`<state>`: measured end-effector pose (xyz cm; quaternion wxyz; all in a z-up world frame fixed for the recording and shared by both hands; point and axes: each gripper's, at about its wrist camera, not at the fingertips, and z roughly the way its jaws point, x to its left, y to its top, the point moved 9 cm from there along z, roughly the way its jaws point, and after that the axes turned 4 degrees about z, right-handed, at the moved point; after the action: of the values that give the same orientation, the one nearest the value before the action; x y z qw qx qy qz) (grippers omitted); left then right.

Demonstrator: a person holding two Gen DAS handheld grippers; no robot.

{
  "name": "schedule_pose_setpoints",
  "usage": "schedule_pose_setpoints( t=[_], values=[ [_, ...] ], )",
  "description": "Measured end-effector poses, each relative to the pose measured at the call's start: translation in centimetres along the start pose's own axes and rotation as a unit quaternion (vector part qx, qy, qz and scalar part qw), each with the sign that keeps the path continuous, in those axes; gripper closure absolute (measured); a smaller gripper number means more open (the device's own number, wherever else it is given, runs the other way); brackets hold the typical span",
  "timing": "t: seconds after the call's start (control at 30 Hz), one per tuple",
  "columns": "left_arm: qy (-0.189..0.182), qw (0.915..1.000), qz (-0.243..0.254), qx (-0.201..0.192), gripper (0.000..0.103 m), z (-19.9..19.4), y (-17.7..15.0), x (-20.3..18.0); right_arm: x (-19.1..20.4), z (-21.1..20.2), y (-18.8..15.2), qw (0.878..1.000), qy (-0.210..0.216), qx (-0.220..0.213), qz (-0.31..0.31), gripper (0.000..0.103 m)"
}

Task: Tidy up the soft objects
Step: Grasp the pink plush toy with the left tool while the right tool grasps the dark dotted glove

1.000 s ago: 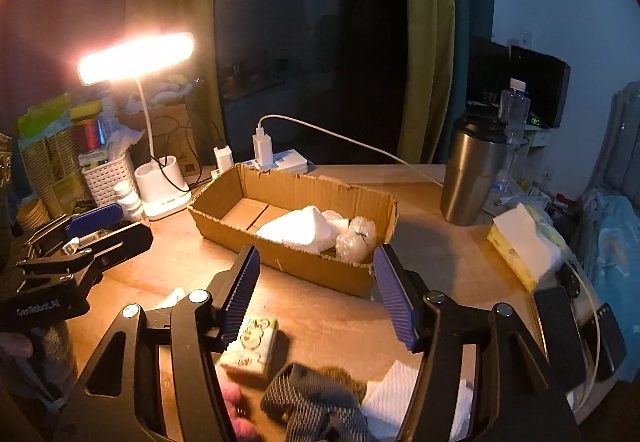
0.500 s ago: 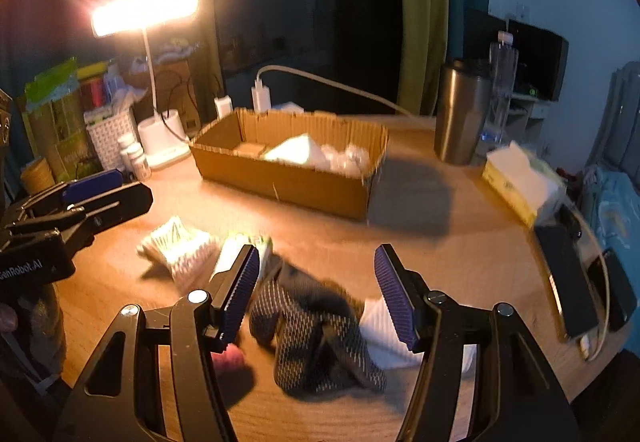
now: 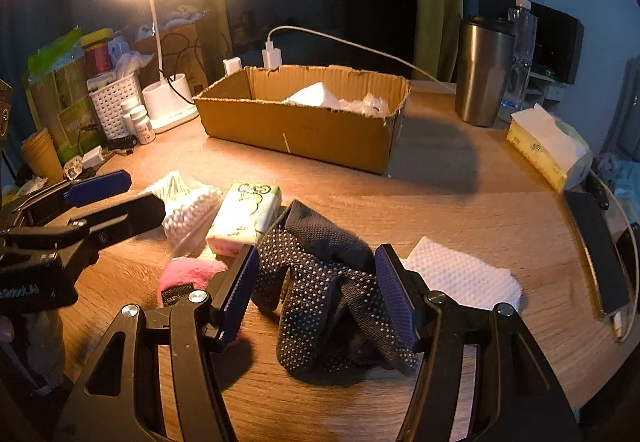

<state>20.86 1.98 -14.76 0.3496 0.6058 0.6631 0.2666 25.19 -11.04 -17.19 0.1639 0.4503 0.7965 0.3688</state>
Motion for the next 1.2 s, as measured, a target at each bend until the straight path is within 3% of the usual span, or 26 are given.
schedule_pose_setpoints(
  t=[0.2, 0.33, 0.47, 0.87, 1.2],
  values=[
    [0.005, 0.9999, -0.001, 0.016, 0.024, 0.6, -1.1, 0.2, 0.1, 0.5, 0.0, 1.0, -0.009, -0.009, -0.012, 0.042],
    [0.003, 0.9998, 0.008, 0.019, 0.024, 0.7, -1.2, -0.5, 0.1, 0.8, -0.1, 0.999, -0.018, -0.013, -0.029, 0.065],
    [-0.005, 0.9993, 0.021, 0.03, 0.024, 1.1, -1.7, -1.9, -0.4, 0.8, -0.3, 0.999, -0.024, -0.019, -0.04, 0.077],
    [-0.005, 0.9964, 0.042, 0.074, 0.024, 2.7, -3.6, -4.1, -2.0, -3.7, 1.6, 0.997, 0.007, -0.075, -0.003, 0.078],
    [0.015, 0.9916, 0.062, 0.113, 0.025, 4.5, -5.2, -4.3, -3.6, -4.2, 0.7, 0.997, 0.006, -0.072, 0.013, 0.078]
  ],
)
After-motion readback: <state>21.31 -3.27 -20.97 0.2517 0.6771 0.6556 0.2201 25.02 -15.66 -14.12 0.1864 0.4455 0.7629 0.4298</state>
